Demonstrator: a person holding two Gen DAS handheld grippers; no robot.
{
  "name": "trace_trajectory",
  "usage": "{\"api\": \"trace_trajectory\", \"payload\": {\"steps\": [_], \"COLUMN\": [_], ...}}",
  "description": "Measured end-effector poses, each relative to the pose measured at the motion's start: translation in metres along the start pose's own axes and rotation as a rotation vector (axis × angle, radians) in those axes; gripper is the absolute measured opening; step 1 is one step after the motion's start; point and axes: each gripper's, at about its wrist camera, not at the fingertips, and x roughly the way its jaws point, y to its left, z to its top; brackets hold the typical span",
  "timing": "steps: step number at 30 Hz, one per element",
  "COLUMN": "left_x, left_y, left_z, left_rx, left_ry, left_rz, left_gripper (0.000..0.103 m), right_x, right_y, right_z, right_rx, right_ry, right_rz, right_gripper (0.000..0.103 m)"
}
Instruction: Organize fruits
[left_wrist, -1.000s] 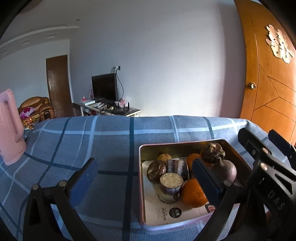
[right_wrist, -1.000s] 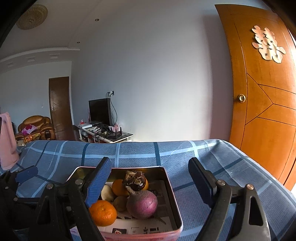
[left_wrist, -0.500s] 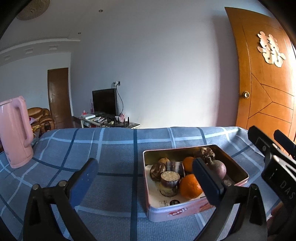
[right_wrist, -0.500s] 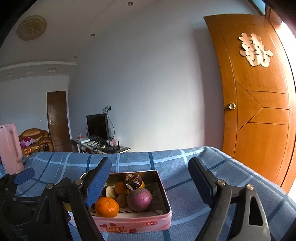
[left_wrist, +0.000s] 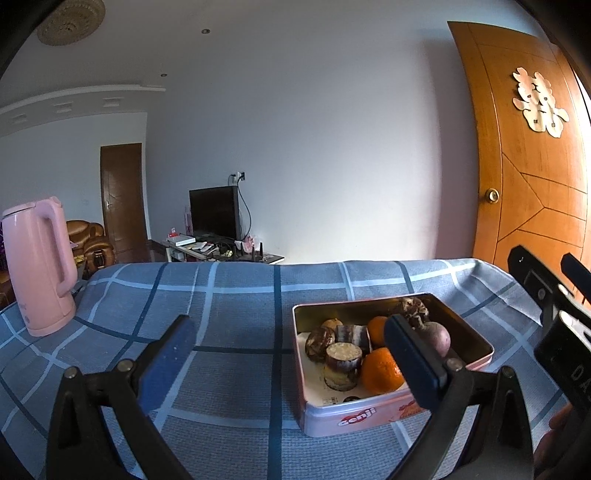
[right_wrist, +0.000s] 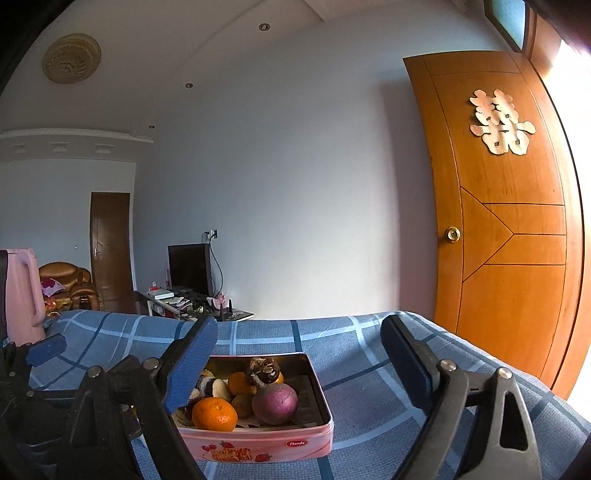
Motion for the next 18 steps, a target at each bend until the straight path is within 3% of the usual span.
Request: {"api": "trace_trajectory", "payload": {"steps": [18], "left_x": [-0.0006], "left_y": [0.0003], "left_z": [-0.0005], "left_rx": [0.004], "left_ry": [0.002], "left_rz": [0.007], "left_gripper": [0.103], "right_x": [-0.0003], "right_y": [-0.0031], "right_z": [-0.0018], "right_rx": [0.011], "right_ry": [0.008], "right_rz": [-0.008], "right_gripper": [0.091]}}
